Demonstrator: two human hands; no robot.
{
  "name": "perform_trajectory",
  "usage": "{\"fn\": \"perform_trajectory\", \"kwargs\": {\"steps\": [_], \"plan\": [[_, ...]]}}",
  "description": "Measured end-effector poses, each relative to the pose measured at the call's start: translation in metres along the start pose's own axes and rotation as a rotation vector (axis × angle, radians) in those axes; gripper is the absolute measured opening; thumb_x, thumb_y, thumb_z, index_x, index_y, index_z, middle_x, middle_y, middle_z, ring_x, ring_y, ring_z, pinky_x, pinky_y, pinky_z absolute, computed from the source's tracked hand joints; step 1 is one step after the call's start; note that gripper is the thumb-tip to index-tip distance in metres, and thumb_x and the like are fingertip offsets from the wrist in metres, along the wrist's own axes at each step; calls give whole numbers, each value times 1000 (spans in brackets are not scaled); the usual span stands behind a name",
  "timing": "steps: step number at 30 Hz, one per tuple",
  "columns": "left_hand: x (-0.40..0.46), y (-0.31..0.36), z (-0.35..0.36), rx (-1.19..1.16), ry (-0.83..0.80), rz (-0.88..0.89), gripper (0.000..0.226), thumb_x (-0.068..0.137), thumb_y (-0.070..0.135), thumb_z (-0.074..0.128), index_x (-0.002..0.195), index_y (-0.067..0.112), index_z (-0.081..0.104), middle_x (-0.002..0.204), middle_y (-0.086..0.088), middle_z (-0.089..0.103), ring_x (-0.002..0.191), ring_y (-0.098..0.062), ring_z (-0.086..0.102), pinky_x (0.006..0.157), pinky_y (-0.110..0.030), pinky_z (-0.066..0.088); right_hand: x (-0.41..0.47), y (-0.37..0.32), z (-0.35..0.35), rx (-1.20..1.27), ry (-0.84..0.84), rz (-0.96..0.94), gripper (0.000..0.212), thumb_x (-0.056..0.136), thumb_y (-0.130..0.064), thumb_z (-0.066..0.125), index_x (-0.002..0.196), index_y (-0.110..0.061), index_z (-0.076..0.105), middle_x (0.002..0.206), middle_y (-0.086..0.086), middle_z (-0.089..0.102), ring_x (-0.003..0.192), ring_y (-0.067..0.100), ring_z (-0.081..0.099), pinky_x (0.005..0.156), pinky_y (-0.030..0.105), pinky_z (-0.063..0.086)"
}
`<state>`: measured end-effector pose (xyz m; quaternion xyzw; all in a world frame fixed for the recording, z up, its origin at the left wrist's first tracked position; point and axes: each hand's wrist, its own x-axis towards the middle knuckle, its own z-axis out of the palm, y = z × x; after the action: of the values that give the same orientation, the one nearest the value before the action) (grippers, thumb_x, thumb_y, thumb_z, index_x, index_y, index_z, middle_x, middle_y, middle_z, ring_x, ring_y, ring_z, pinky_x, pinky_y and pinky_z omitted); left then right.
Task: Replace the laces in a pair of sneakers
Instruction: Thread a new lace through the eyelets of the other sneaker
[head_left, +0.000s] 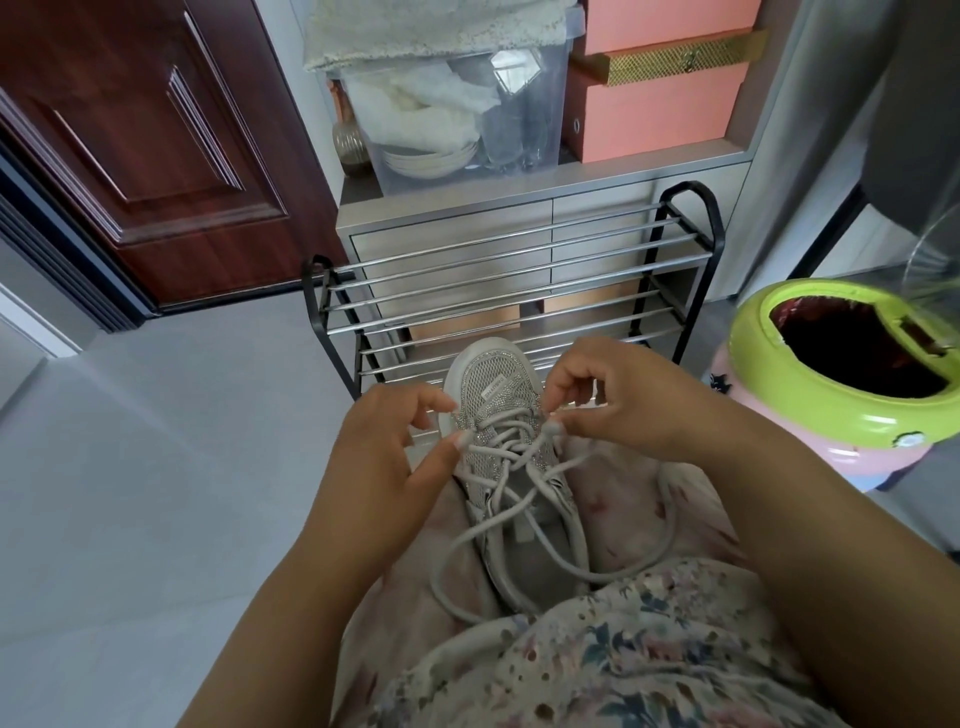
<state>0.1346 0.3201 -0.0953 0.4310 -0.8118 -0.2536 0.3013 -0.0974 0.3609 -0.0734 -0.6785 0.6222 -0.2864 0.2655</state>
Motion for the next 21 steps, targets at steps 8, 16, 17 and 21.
{"fn": "perform_trajectory", "kwargs": {"steps": [8,16,17,21], "plan": [[-9,13,8,83,-256,78,9,78,44,69,84,40,73,87,17,50,91,3,45,70,-13,33,-8,-15,5,-101,-180,-137,15,69,-28,81,80,-29,72,80,-13,55,77,1,51,64,14,41],[-7,10,8,128,-306,46,13,79,38,72,90,44,71,89,16,50,92,9,41,68,-2,28,-4,-13,22,-314,-302,-184,22,70,-35,77,92,-32,71,89,-13,49,86,6,49,78,28,43],[-7,10,8,120,-309,43,13,80,37,72,91,43,72,88,16,50,92,9,41,68,-2,29,-5,-13,23,-318,-307,-187,18,71,-33,76,88,-32,71,87,-14,48,86,7,49,77,30,43],[-7,10,8,108,-298,50,15,82,34,70,95,40,73,86,16,51,90,9,43,69,-4,30,-6,-11,22,-283,-337,-201,8,73,-21,72,79,-25,70,80,-12,51,78,7,52,72,31,45]]}}
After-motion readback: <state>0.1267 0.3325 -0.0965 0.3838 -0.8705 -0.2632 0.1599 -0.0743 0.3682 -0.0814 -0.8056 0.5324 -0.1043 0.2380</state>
